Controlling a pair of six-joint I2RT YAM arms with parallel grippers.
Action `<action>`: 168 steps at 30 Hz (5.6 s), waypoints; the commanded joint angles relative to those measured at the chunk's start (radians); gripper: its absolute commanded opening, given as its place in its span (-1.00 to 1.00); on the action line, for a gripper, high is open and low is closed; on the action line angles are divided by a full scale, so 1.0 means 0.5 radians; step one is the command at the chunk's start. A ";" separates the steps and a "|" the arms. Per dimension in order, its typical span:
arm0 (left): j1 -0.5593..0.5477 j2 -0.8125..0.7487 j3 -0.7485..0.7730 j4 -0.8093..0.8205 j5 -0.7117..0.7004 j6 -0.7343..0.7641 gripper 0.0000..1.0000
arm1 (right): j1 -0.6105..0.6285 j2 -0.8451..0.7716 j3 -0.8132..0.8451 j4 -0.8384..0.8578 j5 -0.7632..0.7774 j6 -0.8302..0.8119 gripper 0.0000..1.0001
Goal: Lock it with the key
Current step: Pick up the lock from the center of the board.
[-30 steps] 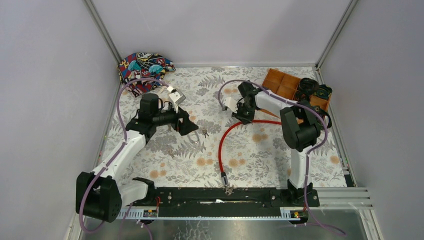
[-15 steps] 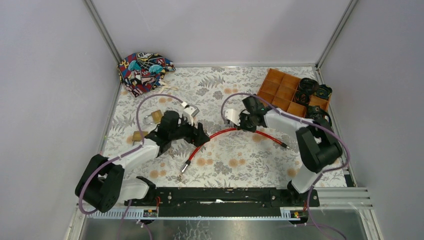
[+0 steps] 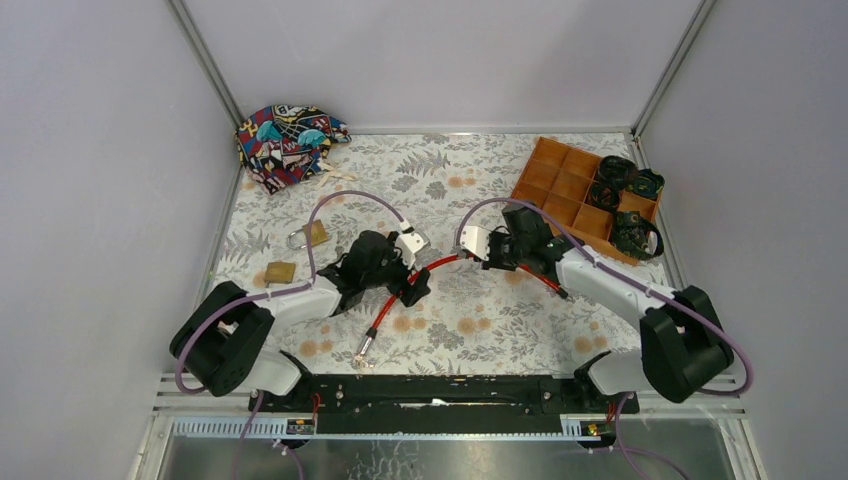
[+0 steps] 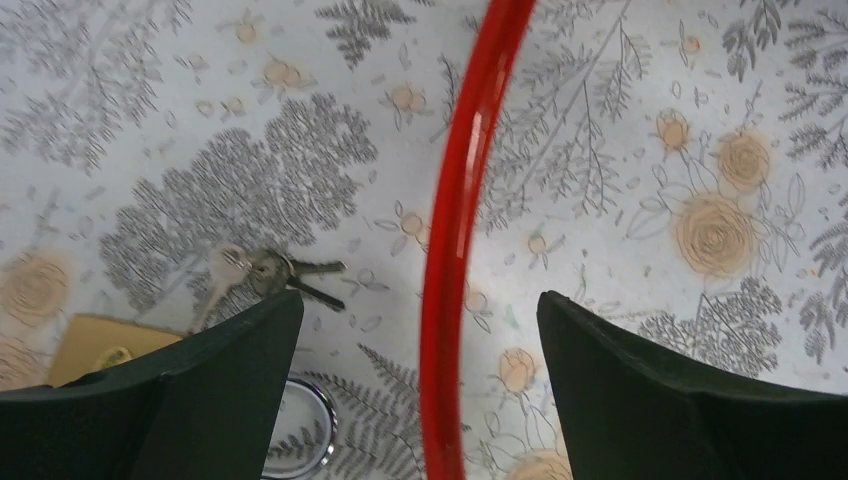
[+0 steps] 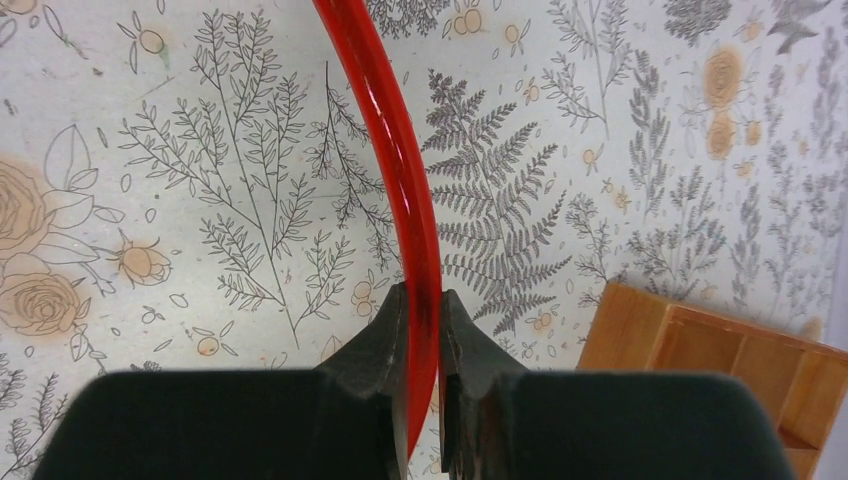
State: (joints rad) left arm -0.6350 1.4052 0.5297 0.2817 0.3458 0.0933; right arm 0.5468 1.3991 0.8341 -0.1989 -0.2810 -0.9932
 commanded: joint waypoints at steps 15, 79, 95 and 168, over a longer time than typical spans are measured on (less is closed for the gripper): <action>0.000 0.088 0.209 0.050 0.263 0.148 0.34 | 0.032 -0.389 -0.056 0.077 -0.112 0.002 -1.00; 0.281 -1.188 0.403 -0.154 0.559 -0.495 0.43 | -0.293 -1.217 0.569 -0.071 -0.268 1.942 -1.00; 0.362 -1.059 0.276 -0.508 0.434 0.176 0.68 | -0.293 -1.136 0.916 -0.292 -0.096 2.030 -1.00; 0.074 -0.433 0.429 0.257 -0.192 -0.532 -0.08 | -0.292 -1.170 0.868 -0.156 0.154 2.514 -1.00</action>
State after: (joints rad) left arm -0.5896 1.1957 0.7120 0.3817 0.2619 -0.1154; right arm 0.4046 0.8516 1.2522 -0.3912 -0.1787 0.2180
